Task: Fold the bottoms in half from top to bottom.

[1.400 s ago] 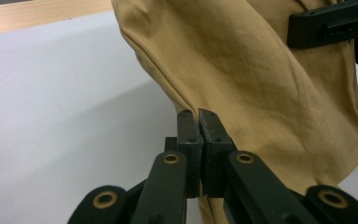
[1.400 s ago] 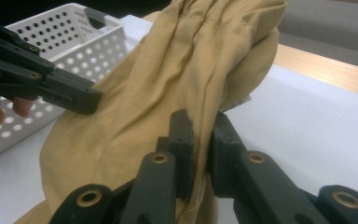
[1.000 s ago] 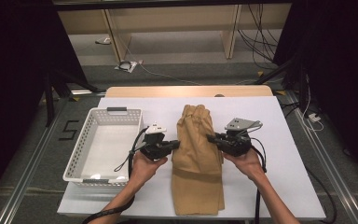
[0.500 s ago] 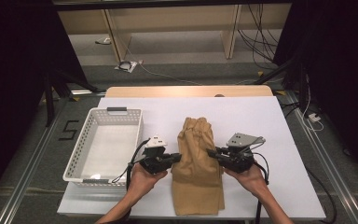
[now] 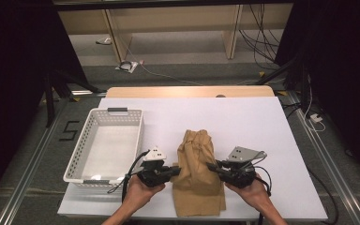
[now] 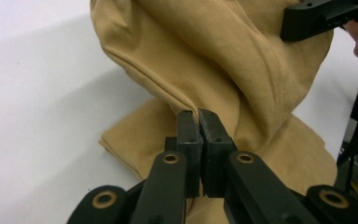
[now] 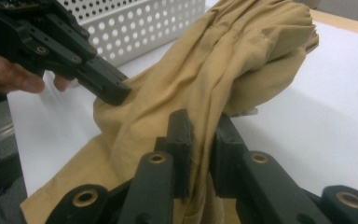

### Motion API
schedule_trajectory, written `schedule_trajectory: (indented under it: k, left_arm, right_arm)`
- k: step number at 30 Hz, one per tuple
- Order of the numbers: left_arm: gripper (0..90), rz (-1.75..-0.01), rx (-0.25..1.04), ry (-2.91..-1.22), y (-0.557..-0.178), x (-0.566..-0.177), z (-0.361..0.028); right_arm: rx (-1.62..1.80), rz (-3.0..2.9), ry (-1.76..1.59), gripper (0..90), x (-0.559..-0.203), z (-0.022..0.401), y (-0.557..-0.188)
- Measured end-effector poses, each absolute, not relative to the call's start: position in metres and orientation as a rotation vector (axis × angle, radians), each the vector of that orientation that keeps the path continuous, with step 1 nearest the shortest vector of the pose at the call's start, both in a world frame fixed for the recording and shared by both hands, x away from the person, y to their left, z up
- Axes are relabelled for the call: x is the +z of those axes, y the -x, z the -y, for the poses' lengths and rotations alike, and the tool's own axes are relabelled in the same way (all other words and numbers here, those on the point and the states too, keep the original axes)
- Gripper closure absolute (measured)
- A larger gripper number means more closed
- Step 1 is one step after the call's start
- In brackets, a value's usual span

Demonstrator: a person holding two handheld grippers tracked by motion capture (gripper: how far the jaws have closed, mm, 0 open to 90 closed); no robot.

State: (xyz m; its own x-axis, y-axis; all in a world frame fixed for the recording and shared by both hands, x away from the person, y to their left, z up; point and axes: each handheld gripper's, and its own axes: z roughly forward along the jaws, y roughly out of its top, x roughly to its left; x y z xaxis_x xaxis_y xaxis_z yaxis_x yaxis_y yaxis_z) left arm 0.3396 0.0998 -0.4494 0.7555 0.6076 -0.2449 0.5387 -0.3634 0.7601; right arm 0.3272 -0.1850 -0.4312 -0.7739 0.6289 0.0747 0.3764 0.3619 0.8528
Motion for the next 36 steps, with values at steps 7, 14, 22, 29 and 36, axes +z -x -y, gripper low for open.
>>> schedule_trajectory:
  k: [7, 14, 22, 29, 36]
  left_arm:
    - [87.5, -0.846, 0.076, -2.078, -0.328, -0.457, -0.101]
    - [87.4, -0.844, 0.042, -2.106, -0.321, -0.461, -0.103]
    - [87.3, -0.843, 0.010, -2.143, -0.317, -0.465, -0.105]
    - [86.6, -0.842, -0.004, -2.183, -0.313, -0.472, -0.103]
    - [81.6, -0.843, -0.010, -2.204, -0.309, -0.474, -0.101]
  right_arm:
    - [1.350, -2.384, -0.887, 80.2, -0.437, 0.183, -0.312]
    - [1.290, -2.432, -0.924, 80.1, -0.443, 0.180, -0.304]
    - [1.201, -2.499, -1.028, 79.8, -0.451, 0.177, -0.301]
    - [1.144, -2.557, -1.133, 79.0, -0.458, 0.178, -0.303]
    - [1.114, -2.570, -1.160, 75.2, -0.460, 0.177, -0.303]
